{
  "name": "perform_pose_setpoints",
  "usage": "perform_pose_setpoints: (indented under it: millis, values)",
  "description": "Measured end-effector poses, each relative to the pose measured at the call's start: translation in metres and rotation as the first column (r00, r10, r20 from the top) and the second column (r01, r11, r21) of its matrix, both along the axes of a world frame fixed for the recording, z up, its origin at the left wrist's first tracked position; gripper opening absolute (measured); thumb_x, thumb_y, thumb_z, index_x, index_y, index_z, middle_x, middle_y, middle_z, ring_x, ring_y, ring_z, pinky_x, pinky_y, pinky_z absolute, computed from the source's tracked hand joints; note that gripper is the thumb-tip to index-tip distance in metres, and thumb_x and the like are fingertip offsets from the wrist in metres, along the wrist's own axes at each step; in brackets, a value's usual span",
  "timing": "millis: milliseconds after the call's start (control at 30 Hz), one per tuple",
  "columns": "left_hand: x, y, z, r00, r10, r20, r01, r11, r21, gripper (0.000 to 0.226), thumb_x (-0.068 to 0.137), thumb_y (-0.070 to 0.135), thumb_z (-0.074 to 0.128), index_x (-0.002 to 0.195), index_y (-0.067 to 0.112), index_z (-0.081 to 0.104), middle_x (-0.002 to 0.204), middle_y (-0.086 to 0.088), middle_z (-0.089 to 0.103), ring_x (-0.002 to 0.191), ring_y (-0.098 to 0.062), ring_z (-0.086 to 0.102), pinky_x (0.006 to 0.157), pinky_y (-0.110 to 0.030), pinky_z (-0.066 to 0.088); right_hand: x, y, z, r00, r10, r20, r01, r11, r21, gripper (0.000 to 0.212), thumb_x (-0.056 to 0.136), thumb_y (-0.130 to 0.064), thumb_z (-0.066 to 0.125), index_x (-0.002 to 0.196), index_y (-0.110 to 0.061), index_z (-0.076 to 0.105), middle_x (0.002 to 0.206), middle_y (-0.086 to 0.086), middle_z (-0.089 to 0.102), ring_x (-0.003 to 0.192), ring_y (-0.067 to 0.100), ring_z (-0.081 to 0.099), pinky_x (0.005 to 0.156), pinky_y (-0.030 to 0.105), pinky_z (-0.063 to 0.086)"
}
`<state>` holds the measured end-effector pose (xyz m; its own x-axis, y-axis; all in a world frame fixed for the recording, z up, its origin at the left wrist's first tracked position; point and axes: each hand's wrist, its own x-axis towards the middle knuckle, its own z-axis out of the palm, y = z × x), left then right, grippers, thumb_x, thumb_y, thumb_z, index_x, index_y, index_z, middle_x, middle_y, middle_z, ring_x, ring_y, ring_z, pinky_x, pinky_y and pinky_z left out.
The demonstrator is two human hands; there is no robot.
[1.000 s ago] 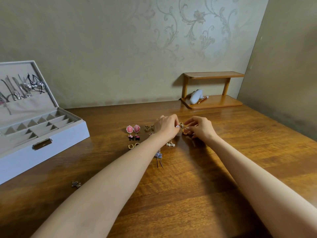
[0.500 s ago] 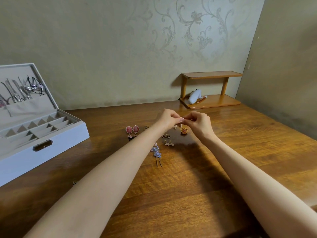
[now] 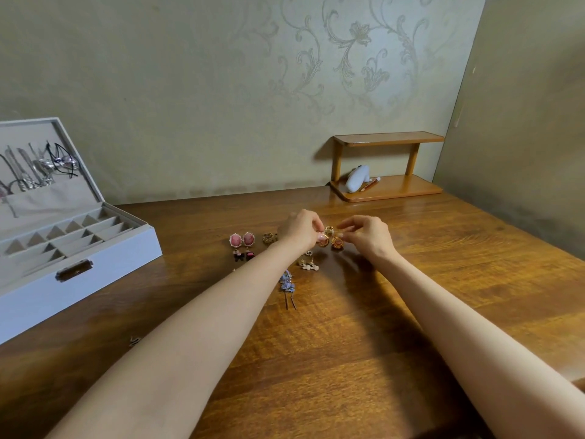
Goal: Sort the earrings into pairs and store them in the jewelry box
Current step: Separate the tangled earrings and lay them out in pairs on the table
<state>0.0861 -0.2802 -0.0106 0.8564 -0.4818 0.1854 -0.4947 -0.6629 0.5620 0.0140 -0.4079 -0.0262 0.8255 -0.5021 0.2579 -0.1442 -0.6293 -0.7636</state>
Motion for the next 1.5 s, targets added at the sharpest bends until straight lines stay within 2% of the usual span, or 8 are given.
perform_pose_setpoints:
  millis: [133, 400, 733, 967, 1067, 1167, 1433, 1500]
  values:
    - [-0.004, -0.003, -0.003, 0.999, 0.006, 0.034, -0.008, 0.999, 0.052, 0.005, 0.082, 0.025, 0.069, 0.085, 0.020, 0.069, 0.099, -0.001, 0.070, 0.095, -0.017, 0.064, 0.074, -0.029, 0.047, 0.000, 0.002, -0.004, 0.989, 0.037, -0.141, -0.043, 0.998, -0.040, 0.023, 0.076, -0.022, 0.075, 0.099, -0.024, 0.072, 0.083, -0.009, 0.065, 0.093, 0.014, 0.063, 0.087, 0.038, 0.051]
    - [-0.001, -0.006, -0.008, 0.995, 0.030, 0.095, -0.040, 0.993, 0.113, 0.010, 0.088, 0.025, 0.063, 0.094, 0.026, 0.070, 0.110, -0.001, 0.067, 0.108, -0.021, 0.058, 0.077, -0.030, 0.043, 0.002, 0.004, -0.003, 0.989, 0.009, -0.149, -0.022, 0.996, -0.084, 0.024, 0.079, -0.022, 0.073, 0.102, -0.027, 0.072, 0.096, -0.005, 0.071, 0.094, 0.014, 0.063, 0.084, 0.035, 0.052]
    - [-0.019, 0.032, 0.009, 0.974, -0.036, 0.222, 0.022, 0.998, 0.064, 0.017, 0.089, 0.032, 0.059, 0.102, 0.023, 0.065, 0.112, 0.001, 0.064, 0.110, -0.020, 0.050, 0.085, -0.032, 0.040, -0.017, 0.020, 0.008, 0.998, 0.042, -0.047, -0.050, 0.984, -0.174, 0.020, 0.080, -0.019, 0.072, 0.099, -0.021, 0.071, 0.090, 0.000, 0.068, 0.087, 0.016, 0.062, 0.074, 0.029, 0.046]
    - [-0.074, 0.109, 0.021, 0.969, -0.146, 0.200, 0.128, 0.987, 0.101, 0.029, 0.078, 0.048, 0.067, 0.098, 0.028, 0.061, 0.108, 0.010, 0.061, 0.106, -0.013, 0.048, 0.090, -0.032, 0.037, -0.048, 0.061, 0.026, 0.983, 0.181, 0.001, -0.176, 0.958, -0.227, 0.013, 0.081, -0.025, 0.071, 0.093, -0.021, 0.072, 0.084, -0.005, 0.065, 0.075, 0.008, 0.054, 0.067, 0.027, 0.040]
    - [-0.089, 0.139, 0.015, 0.975, -0.113, 0.191, 0.091, 0.989, 0.120, 0.031, 0.077, 0.049, 0.067, 0.096, 0.024, 0.059, 0.108, 0.010, 0.059, 0.107, -0.011, 0.046, 0.083, -0.027, 0.035, -0.052, 0.093, 0.030, 0.960, 0.278, 0.028, -0.264, 0.934, -0.242, 0.010, 0.080, -0.024, 0.071, 0.089, -0.021, 0.073, 0.080, -0.007, 0.064, 0.066, 0.001, 0.050, 0.063, 0.025, 0.039]
    - [-0.096, 0.170, 0.012, 0.980, -0.049, 0.194, 0.019, 0.988, 0.152, 0.034, 0.077, 0.050, 0.066, 0.093, 0.021, 0.055, 0.104, 0.009, 0.058, 0.102, -0.013, 0.048, 0.081, -0.029, 0.038, -0.050, 0.125, 0.030, 0.927, 0.372, 0.039, -0.351, 0.901, -0.254, 0.011, 0.079, -0.025, 0.072, 0.089, -0.020, 0.074, 0.082, -0.006, 0.067, 0.067, 0.004, 0.052, 0.063, 0.026, 0.041]
    - [-0.090, 0.256, 0.006, 0.977, 0.187, 0.098, -0.197, 0.975, 0.105, 0.015, 0.085, 0.031, 0.064, 0.096, 0.027, 0.054, 0.102, 0.007, 0.057, 0.092, -0.009, 0.054, 0.070, -0.025, 0.047, -0.033, 0.198, 0.024, 0.862, 0.506, -0.019, -0.492, 0.828, -0.269, 0.013, 0.080, -0.026, 0.071, 0.091, -0.020, 0.074, 0.079, -0.005, 0.061, 0.081, 0.013, 0.053, 0.075, 0.029, 0.046]
    - [-0.087, 0.270, 0.004, 0.969, 0.225, 0.099, -0.235, 0.966, 0.105, 0.013, 0.085, 0.028, 0.064, 0.094, 0.027, 0.055, 0.101, 0.004, 0.061, 0.088, -0.011, 0.056, 0.074, -0.030, 0.050, -0.027, 0.211, 0.023, 0.844, 0.535, -0.050, -0.526, 0.804, -0.277, 0.013, 0.079, -0.023, 0.071, 0.092, -0.019, 0.074, 0.081, -0.004, 0.063, 0.075, 0.009, 0.051, 0.073, 0.028, 0.044]
